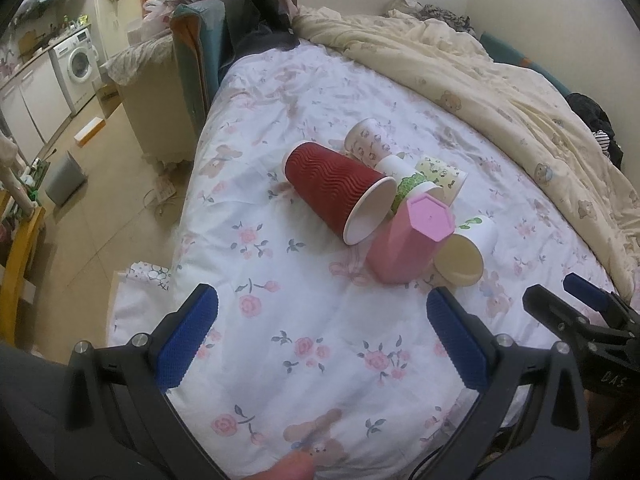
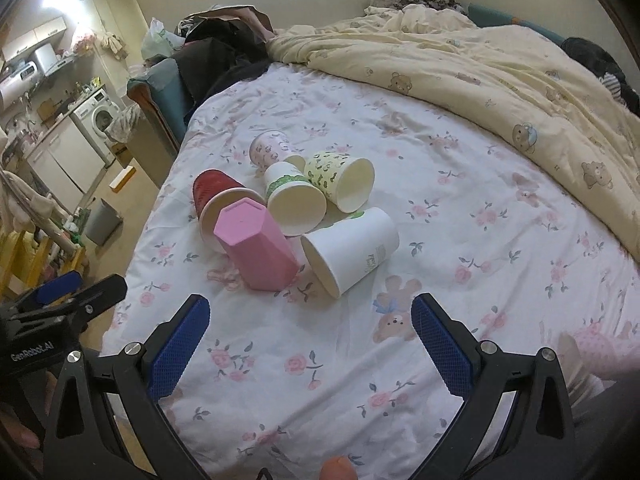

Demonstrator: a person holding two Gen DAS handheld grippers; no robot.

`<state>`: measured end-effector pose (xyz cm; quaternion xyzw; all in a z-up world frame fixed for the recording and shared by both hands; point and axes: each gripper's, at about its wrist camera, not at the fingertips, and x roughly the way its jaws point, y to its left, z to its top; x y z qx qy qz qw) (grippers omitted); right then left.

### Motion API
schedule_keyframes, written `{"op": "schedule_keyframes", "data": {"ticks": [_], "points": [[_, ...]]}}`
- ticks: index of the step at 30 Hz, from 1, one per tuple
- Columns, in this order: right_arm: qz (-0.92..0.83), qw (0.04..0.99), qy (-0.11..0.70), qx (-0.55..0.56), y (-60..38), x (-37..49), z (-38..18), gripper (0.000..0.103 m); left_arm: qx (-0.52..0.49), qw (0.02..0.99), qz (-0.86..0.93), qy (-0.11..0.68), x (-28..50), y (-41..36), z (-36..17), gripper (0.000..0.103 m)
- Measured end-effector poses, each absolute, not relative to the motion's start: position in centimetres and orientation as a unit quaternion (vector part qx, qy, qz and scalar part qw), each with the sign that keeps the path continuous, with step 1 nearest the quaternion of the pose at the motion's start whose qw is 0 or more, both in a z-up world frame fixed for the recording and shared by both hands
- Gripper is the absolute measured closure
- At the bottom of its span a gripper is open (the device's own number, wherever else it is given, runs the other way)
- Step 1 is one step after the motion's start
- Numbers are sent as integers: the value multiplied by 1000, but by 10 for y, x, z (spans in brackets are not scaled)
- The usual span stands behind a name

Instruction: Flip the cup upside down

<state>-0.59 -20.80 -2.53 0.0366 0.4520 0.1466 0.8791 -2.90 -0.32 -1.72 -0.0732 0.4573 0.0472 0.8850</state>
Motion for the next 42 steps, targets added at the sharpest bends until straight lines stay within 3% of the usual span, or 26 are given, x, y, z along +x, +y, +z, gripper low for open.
{"op": "schedule_keyframes", "data": {"ticks": [42], "points": [[153, 877, 454, 32, -204, -7, -24, 0, -81, 878, 48, 468, -29, -1, -22, 0]]}}
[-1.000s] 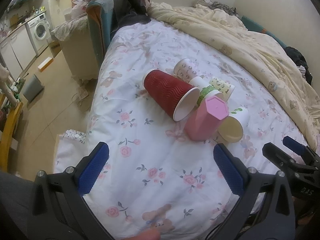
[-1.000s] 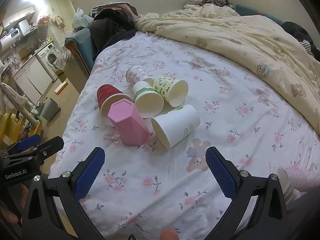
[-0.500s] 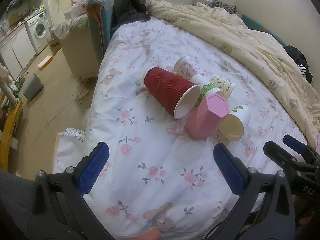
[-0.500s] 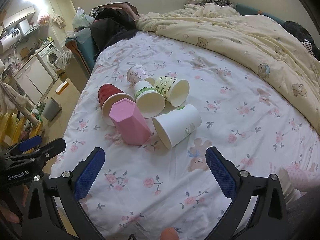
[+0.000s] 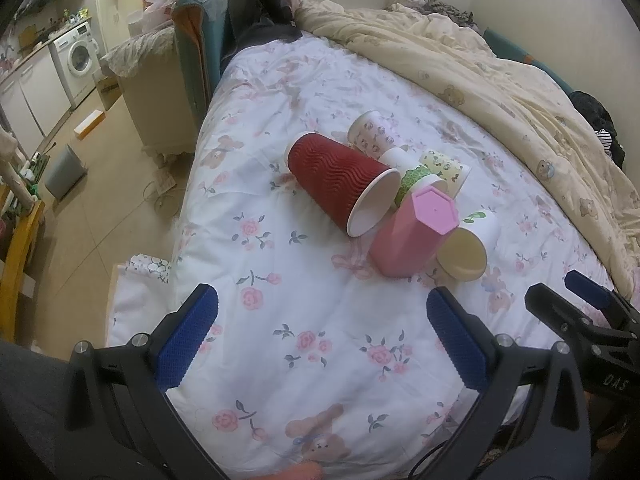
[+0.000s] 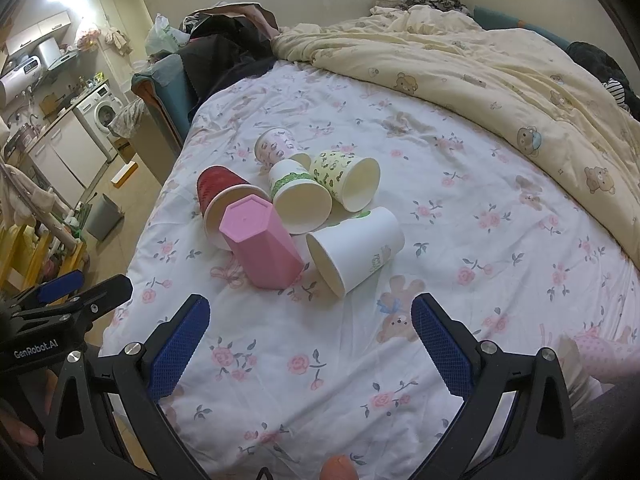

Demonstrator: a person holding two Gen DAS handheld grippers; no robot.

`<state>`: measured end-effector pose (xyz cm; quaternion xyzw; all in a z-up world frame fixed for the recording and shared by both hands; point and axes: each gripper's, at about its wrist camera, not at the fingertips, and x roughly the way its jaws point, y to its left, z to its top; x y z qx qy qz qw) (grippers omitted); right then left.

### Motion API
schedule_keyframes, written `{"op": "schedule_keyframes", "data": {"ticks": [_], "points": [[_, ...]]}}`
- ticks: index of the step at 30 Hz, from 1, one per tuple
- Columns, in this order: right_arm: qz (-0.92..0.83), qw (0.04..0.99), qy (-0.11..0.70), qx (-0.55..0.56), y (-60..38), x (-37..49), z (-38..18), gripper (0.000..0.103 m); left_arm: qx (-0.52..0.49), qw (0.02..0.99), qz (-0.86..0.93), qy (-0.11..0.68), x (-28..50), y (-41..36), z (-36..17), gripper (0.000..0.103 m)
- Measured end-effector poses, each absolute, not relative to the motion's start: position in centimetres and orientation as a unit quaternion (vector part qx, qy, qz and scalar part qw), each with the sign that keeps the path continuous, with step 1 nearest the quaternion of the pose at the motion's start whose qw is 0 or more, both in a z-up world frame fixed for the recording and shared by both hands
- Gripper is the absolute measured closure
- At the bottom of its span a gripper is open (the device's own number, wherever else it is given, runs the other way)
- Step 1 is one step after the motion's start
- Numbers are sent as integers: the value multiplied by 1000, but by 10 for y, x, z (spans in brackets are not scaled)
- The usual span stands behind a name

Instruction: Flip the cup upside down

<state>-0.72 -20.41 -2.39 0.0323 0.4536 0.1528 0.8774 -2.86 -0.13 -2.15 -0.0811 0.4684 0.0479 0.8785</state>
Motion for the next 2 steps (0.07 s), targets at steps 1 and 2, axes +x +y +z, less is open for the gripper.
{"op": "schedule_keyframes", "data": {"ticks": [1, 2], "points": [[154, 877, 453, 34, -204, -7, -24, 0, -84, 879, 46, 468, -29, -1, -22, 0], [157, 878, 452, 37, -204, -8, -23, 0, -85, 879, 45, 468, -30, -1, -22, 0]]}}
